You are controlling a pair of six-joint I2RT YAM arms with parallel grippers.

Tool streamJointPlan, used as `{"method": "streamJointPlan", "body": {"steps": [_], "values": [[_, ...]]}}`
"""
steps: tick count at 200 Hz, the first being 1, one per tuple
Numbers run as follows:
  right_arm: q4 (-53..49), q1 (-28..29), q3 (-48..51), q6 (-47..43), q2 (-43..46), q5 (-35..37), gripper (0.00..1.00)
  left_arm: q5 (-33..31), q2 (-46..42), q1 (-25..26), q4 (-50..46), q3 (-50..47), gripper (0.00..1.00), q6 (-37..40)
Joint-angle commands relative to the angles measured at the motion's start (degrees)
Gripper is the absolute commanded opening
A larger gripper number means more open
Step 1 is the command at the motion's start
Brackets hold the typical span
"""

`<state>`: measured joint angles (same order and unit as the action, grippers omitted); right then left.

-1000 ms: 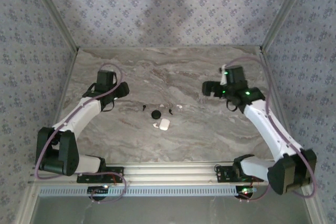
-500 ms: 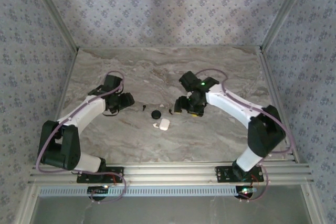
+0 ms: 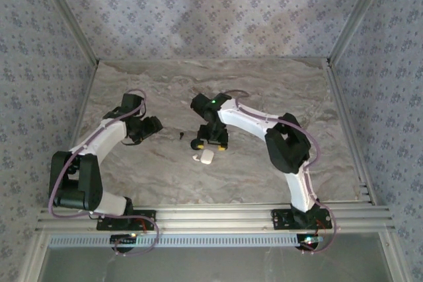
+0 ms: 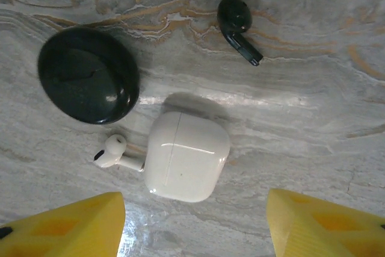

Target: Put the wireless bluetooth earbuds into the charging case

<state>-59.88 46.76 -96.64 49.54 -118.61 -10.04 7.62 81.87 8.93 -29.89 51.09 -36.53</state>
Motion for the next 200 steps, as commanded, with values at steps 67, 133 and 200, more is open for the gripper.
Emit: {"method": "streamJointPlan", "body": {"steps": [67, 133, 200], "values": [[-2.87, 1.11, -2.54, 0.3, -6.05, -3.97, 0.66, 1.29, -0.69, -0.71, -0.54, -0.95, 0.69, 1.64], [-1.91, 1.07, -2.62, 0.38, -8.13, -4.58, 0.61, 1.26, -0.74, -0.8, -0.43, -1.43, 0.69, 2.06], [-2.35, 1.05, -1.98, -0.06, -9.46, -3.77, 0.56, 1.62, -0.3, -0.85, -0.42, -1.08, 0.68, 2.09]]}}
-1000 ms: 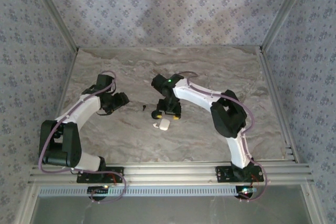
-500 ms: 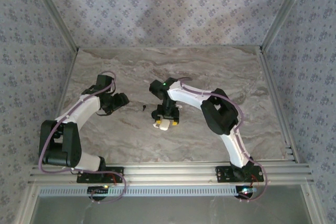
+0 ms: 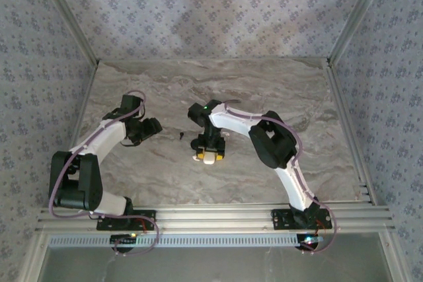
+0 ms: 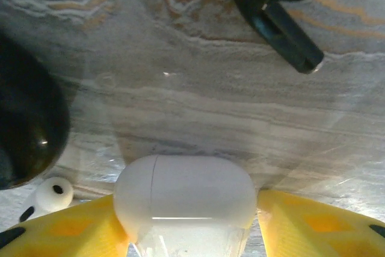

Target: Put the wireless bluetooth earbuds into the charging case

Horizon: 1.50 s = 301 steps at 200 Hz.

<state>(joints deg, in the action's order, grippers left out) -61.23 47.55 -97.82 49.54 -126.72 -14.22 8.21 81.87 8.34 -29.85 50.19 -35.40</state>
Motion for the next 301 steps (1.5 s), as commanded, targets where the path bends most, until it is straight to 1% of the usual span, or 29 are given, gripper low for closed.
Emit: {"method": "streamJointPlan", "body": {"steps": [1, 33, 55, 74, 87, 105, 122, 148, 167, 174, 189, 207, 233, 249, 272, 301], "values": [[-0.99, 0.26, -0.8, -0.06, -1.34, 0.46, 0.56, 1.02, -0.3, -0.3, -0.47, -0.18, 0.68, 0.95], [1.25, -0.23, 2.03, 0.88, 1.73, 2.08, 0.51, 1.43, -0.57, -0.26, -1.5, 1.04, 0.68, 2.65], [10.63, -1.59, 9.12, 3.83, 9.23, 2.18, 0.49, 3.56, -1.06, -0.08, -0.59, 2.57, 0.62, 5.66], [19.31, -2.99, 16.37, 5.98, 17.36, 3.05, 0.48, 5.73, -2.79, 1.3, 3.72, 2.86, 0.58, 7.77], [25.38, -4.13, 21.84, 7.18, 23.3, 3.28, 0.47, 5.27, -5.03, 4.2, 9.25, 1.77, 0.57, 10.82], [36.8, -6.85, 30.04, 8.44, 31.66, 1.87, 0.47, 1.65, -9.26, 10.53, 17.22, -0.03, 0.56, 16.77], [44.67, -9.78, 37.02, 9.26, 39.12, 0.09, 0.47, -0.18, -12.9, 15.03, 27.94, -3.95, 0.56, 20.04], [48.74, -14.5, 41.04, 8.21, 46.86, -4.45, 0.46, 1.45, -15.5, 18.46, 44.39, -9.96, 0.56, 21.78], [51.66, -17.46, 43.31, 8.31, 51.28, -7.41, 0.45, 3.55, -14.9, 21.42, 51.2, -11.39, 0.56, 25.08], [53.56, -18.35, 44.51, 8.71, 52.77, -8.47, 0.45, 4.69, -14.36, 22.73, 53.24, -11.81, 0.56, 27.49], [57.95, -19.97, 46.68, 10.63, 55.33, -9.94, 0.45, 7.27, -13.31, 25.6, 56.9, -12.55, 0.56, 32.49], [61.14, -21.04, 48.09, 12.05, 56.97, -11.59, 0.45, 9.76, -12.15, 28.0, 61.31, -13.14, 0.56, 35.3], [66.3, -20.83, 49.28, 14.06, 57.63, -13.19, 0.45, 12.74, -9.81, 29.73, 66.17, -13.04, 0.56, 35.44], [69.53, -20.41, 49.74, 14.97, 57.63, -14.05, 0.45, 13.24, -8.56, 31.0, 67.73, -12.43, 0.56, 35.68], [71.36, -19.85, 49.6, 15.21, 57.55, -14.63, 0.46, 14.07, -6.9, 32.08, 73.16, -12.66, 0.57, 34.3], [72.68, -18.63, 49.07, 15.24, 57.09, -15.83, 0.46, 13.92, -5.16, 33.3, 75.65, -11.79, 0.57, 33.37]]}}
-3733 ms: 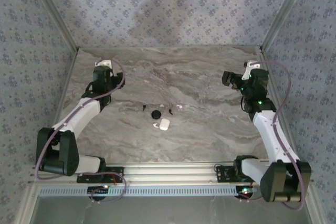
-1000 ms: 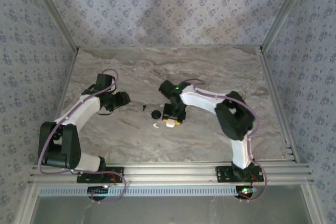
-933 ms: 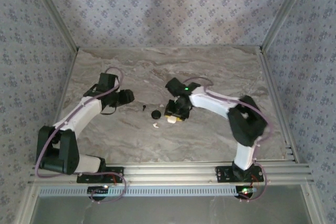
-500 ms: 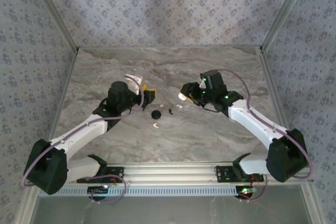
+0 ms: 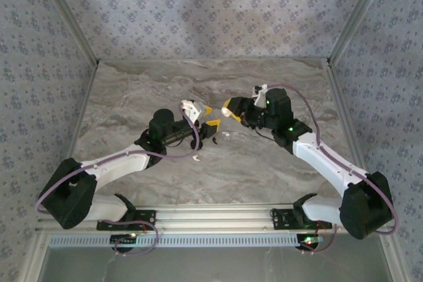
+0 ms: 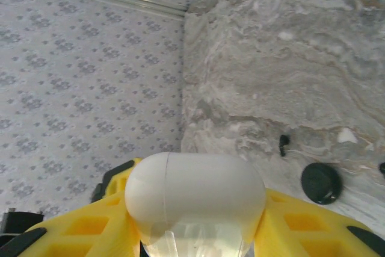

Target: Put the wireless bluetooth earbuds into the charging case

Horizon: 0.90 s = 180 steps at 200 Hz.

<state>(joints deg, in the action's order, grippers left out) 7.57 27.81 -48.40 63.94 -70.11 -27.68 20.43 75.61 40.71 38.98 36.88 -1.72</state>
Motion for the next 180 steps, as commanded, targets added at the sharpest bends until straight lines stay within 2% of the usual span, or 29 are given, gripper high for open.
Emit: {"method": "streamJointPlan", "body": {"steps": [1, 50, 77, 144, 155, 180], "values": [[3.91, 1.15, -0.36, 0.79, 0.49, -2.37, 0.46, 1.67, 1.15, 0.94, 6.91, 1.52, 0.57, -0.39], [4.47, 4.09, 0.45, 0.98, 0.59, -1.24, 0.46, -0.59, 2.77, 1.7, 9.89, 2.22, 0.57, -2.52], [5.87, 5.12, 1.09, 1.64, 0.41, -0.84, 0.46, -1.61, 3.21, 2.04, 9.95, 2.58, 0.53, -3.07], [7.04, 5.93, 2.11, 2.06, 0.92, 0.26, 0.46, -1.79, 3.29, 2.11, 8.15, 3.21, 0.31, -4.89], [6.87, 5.7, 2.21, 1.57, 1.4, 0.48, 0.48, -1.71, 2.93, 2.14, 6.88, 3.28, 0.3, -4.79], [3.61, 4.95, 2.45, -3.76, 4.41, 1.59, 0.6, 0.63, 2.32, 0.94, 2.0, 4.19, 0.29, -4.9]]}}
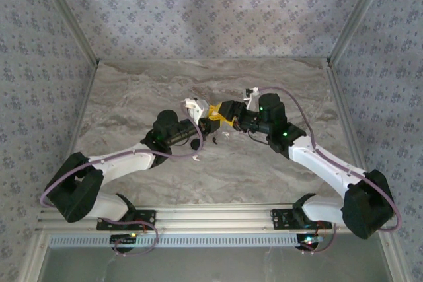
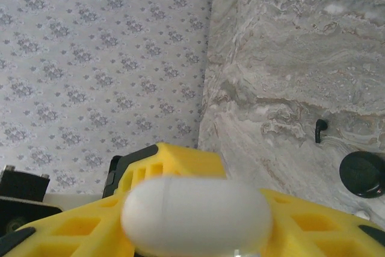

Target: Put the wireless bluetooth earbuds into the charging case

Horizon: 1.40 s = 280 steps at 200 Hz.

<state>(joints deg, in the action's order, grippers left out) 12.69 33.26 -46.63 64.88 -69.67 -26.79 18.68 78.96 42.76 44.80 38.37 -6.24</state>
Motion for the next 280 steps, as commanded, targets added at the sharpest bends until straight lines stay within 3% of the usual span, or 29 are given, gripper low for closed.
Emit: {"method": "streamJointPlan", "body": {"steps": [1, 14, 43, 78, 116, 143, 169, 197, 280], "values": [[-1.69, -0.53, 0.67, -5.08, 4.17, 0.77, 0.61, 2.53, -1.01, -1.2, -4.0, 2.73, 0.29, -0.5], [-6.63, -1.14, 0.34, -10.2, 6.81, 2.17, 0.67, 6.03, -1.0, -3.1, -5.86, 3.45, 0.28, -1.92], [-20.61, -4.63, -2.62, -23.34, 10.96, 1.56, 0.68, 13.06, -1.27, -6.57, -9.59, 4.57, 0.27, -1.35], [-33.3, -11.22, -7.95, -40.41, 10.64, -7.88, 0.66, 24.04, -1.18, -9.04, -21.2, 9.17, 0.27, 3.52], [-42.38, -14.8, -14.35, -61.22, 10.21, -13.83, 0.65, 28.95, -1.79, -9.63, -28.03, 11.45, 0.27, 9.2], [-44.82, -14.76, -14.27, -82.86, 12.21, -18.55, 0.55, 32.4, -1.59, -9.58, -34.24, 13.92, 0.26, 14.18], [-44.8, -14.62, -12.8, -94.66, 13.78, -19.01, 0.53, 35.07, -1.13, -9.54, -41.2, 16.16, 0.25, 20.11], [-50.35, -14.56, -12.37, -112.95, 12.16, -22.91, 0.43, 37.0, -1.15, -9.21, -43.65, 16.3, 0.25, 23.79], [-51.54, -9.11, -17.58, -118.82, 2.12, -22.69, 0.42, 37.29, -0.69, -6.65, -49.39, 18.18, 0.23, 29.96]]}}
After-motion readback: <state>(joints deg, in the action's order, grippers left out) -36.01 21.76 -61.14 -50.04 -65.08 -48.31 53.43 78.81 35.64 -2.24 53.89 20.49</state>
